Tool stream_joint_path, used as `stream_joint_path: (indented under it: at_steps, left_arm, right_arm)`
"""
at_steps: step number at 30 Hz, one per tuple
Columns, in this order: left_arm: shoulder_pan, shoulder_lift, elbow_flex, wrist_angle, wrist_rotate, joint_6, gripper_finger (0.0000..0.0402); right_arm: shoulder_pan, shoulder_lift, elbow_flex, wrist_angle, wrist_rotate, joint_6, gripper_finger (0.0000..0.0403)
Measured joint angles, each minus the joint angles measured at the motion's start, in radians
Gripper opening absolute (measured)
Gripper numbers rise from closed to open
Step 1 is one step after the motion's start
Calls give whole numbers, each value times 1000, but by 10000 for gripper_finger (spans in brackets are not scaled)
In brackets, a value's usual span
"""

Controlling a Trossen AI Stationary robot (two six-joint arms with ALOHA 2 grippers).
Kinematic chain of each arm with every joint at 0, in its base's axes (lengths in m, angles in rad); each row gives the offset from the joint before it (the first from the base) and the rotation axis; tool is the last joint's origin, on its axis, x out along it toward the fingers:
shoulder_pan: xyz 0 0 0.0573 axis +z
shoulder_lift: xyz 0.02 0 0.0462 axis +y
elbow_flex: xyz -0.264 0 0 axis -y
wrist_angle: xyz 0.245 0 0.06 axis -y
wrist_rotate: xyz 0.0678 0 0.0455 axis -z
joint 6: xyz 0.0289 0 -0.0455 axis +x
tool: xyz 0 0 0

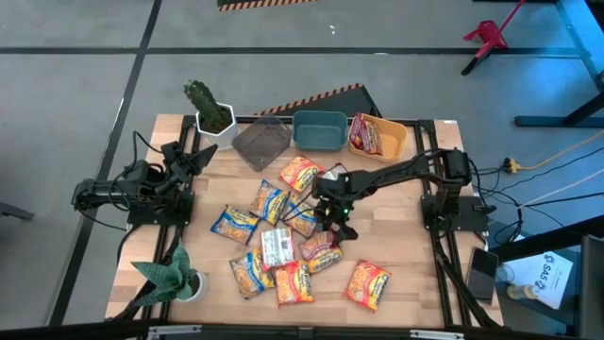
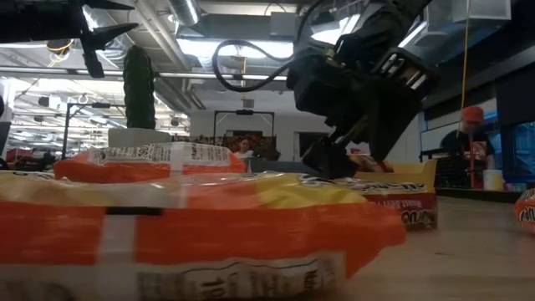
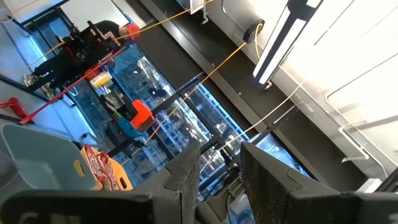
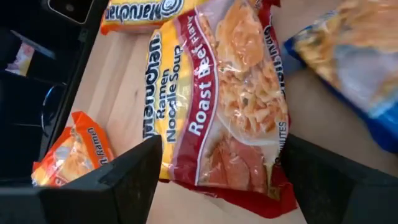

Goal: Sort Maruchan noodles
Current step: Put the bottom red noodle pack into the orange bin

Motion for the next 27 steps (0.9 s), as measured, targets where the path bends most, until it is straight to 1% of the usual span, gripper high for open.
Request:
stream_joint_path:
  at_steps: [3,5,8,11,16,17,18,20,24,27]
  left_arm:
    - [0,0,0,-2,1,0,110]
    - [0,0,0,-3,7,0,110]
    - [0,0,0,-3,18,0,110]
    - [0,0,0,-3,21,0,110]
    - [0,0,0,-2,21,0,110]
    - [0,0,0,-3,21,0,110]
    - [0,0,0,-3,21,0,110]
    - [0,0,0,-2,21,0,110]
    - [0,0,0,-3,21,0,110]
    - [0,0,0,-3,21,-1,110]
  right_arm:
    - [7,0,0,-6,-4,31,302]
    - [13,0,0,-16,24,53,294]
    - [26,0,0,-33,101,64,257]
    - [32,0,0,-30,131,77,190]
    - [37,-2,2,-25,148,77,43]
    - [37,-2,2,-24,147,77,23]
    - [37,-2,2,-24,145,78,13]
    - [37,-3,2,-25,145,98,15]
    - [37,-3,14,-44,144,115,3]
    - [37,-3,56,-106,179,128,1]
